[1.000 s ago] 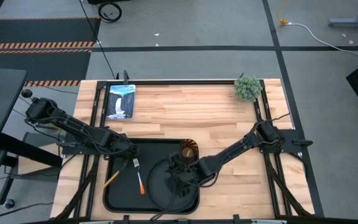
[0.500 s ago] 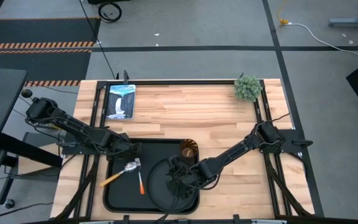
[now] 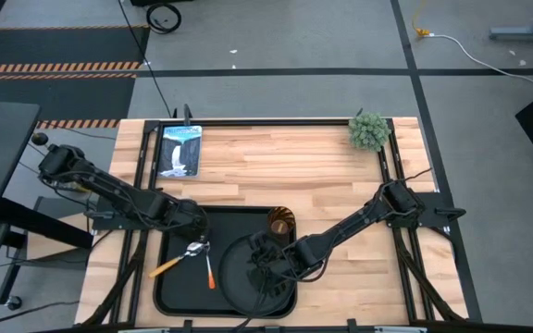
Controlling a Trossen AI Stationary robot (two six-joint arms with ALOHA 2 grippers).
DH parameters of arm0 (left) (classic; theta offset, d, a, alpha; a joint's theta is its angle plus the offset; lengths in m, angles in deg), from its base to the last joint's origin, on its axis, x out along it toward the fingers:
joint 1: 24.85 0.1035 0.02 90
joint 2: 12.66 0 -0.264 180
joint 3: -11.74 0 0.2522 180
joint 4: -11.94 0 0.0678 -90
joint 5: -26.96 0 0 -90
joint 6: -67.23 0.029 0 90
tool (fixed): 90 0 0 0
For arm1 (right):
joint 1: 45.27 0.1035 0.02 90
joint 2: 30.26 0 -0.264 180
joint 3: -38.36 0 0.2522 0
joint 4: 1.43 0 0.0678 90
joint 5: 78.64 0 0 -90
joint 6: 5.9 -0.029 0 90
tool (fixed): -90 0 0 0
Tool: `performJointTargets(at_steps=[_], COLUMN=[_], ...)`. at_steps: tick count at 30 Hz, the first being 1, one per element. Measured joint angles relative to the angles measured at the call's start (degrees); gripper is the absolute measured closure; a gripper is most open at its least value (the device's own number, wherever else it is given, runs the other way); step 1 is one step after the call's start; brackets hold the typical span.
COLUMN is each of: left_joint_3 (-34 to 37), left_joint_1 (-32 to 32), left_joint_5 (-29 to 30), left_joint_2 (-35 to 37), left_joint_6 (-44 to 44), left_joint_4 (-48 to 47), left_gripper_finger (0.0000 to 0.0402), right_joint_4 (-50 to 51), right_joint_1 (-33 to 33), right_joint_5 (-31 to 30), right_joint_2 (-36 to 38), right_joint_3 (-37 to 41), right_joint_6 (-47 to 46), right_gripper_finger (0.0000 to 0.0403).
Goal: Pick and place plate/cup/fork/spoon on tray
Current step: Put the yellow spoon to the left of the orange fork on the black tray
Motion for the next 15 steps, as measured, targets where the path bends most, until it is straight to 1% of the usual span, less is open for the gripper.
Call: performJointTargets(at_steps=[2,4,9,12,15], left_joint_3=[-2.27,-3.19,-3.2,-3.2,-3.7], left_joint_1=[-0.72,-1.93,-5.43,-7.08,-8.31], left_joint_5=[0.16,0.1,-0.22,-3.23,-6.92], left_joint_2=[0.02,0.02,-1.32,-3.42,-6.78], left_joint_6=[3.97,5.8,4.46,4.44,4.45], left_joint_4=[-2.55,-3.24,-3.51,-3.94,-4.1], left_gripper_finger=[0.0273,0.0268,0.0237,0.0223,0.0223], right_joint_4=[0.0,0.04,0.58,0.63,0.61], right_joint_1=[0.0,0.0,0.21,0.46,0.44], right_joint_5=[0.56,0.6,0.62,0.68,0.68], right_joint_2=[0.0,0.0,0.0,0.0,0.0], right_joint_3=[0.0,0.0,0.0,0.0,0.0], right_joint_6=[-0.01,-0.06,-0.88,-0.84,-0.77], right_gripper_finger=[0.0279,0.0279,0.0279,0.0279,0.0279])
